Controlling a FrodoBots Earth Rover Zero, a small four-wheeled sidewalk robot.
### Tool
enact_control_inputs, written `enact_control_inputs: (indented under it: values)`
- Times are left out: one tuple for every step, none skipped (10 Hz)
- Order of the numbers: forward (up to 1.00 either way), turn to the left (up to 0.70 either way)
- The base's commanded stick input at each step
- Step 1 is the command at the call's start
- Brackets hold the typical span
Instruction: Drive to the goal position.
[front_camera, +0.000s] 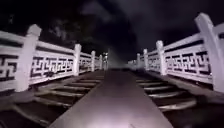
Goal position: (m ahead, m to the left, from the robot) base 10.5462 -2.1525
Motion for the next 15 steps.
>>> enact_control_inputs:
  values:
    - [0.42,0.0]
    - [0.43,0.0]
    - [0.43,0.0]
    - [0.43,-0.13]
    - [0.43,-0.26]
    - [0.43,-0.26]
    - [0.43,-0.26]
    - [0.43,-0.26]
    - [0.43,-0.26]
    - [0.43,-0.26]
    - [0.43,-0.17]
    - [0.43,0.0]
    - [0.43,0.0]
    - [0.43,0.0]
    - [0.43,0.0]
